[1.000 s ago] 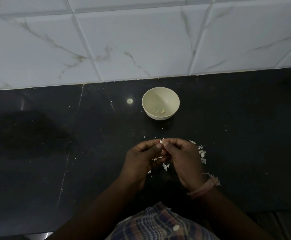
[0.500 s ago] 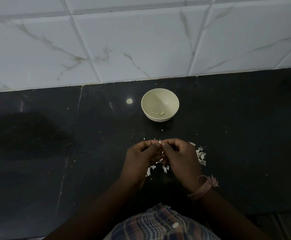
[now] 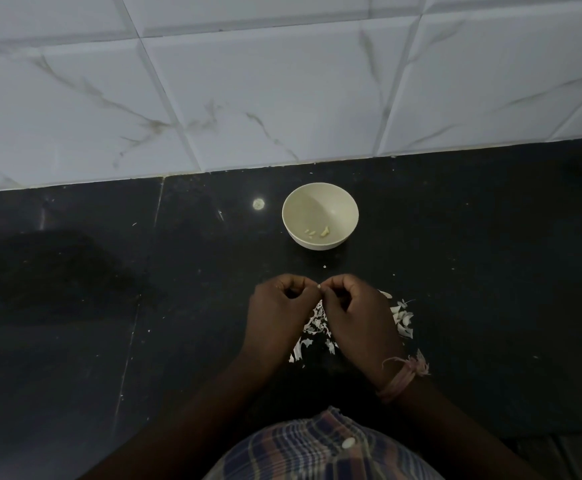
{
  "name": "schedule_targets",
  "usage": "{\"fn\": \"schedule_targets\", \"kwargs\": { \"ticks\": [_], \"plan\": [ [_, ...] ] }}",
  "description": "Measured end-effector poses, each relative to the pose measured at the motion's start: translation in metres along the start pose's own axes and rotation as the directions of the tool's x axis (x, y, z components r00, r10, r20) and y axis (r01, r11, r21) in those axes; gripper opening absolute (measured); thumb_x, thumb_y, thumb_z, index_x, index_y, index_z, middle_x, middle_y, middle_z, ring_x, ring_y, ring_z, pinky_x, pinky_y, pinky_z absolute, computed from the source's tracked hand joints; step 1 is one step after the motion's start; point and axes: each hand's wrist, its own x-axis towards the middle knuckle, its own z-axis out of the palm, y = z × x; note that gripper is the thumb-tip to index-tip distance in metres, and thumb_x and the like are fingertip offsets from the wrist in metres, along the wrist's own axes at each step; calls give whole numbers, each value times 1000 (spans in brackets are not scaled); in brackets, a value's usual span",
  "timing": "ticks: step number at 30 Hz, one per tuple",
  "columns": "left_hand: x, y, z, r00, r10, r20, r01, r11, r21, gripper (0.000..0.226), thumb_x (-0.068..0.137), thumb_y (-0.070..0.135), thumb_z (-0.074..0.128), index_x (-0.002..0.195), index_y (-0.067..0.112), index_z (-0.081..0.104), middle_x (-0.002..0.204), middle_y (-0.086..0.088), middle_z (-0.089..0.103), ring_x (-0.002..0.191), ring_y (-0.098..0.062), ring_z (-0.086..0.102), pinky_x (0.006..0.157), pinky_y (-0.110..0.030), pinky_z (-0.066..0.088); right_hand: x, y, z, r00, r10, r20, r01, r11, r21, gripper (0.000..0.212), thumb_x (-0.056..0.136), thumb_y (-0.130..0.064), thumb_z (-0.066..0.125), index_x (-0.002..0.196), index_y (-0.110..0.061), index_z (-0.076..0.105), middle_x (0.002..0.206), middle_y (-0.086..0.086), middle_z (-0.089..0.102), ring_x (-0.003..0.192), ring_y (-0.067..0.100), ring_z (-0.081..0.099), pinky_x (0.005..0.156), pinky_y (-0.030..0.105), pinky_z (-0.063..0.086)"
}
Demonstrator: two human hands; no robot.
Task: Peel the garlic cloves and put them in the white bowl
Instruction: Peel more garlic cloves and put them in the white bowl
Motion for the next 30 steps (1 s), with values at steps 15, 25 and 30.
{"fn": "schedule_targets", "kwargs": {
  "ticks": [15,25,30],
  "plan": [
    [7,2,-3,997,-54,46,54,999,3,13,86,20,69,78,16,77,70,-1,75,62,-8,70,62,-25,53,4,-1,-3,996,67,63,-75,988,133,6,92,-21,69,93,-22,75,79,-9,74,74,-1,69,69,18,54],
    [12,-2,-4,959,-95,266,153,966,-206,25,97,15,59,80,6,75,70,-10,65,63,-18,58,61,-29,46,7,-4,-9,984,121,128,-170,845,507,8,93,-2,67,93,-5,74,75,10,75,66,18,71,63,28,58],
    [13,-3,1,916,-133,379,306,843,-443,35,93,16,59,102,-19,63,95,-24,59,84,-31,57,85,-43,43,9,-2,-8,991,69,115,-120,838,533,19,94,-2,65,105,-13,75,85,6,77,75,16,73,73,31,61]
  ]
}}
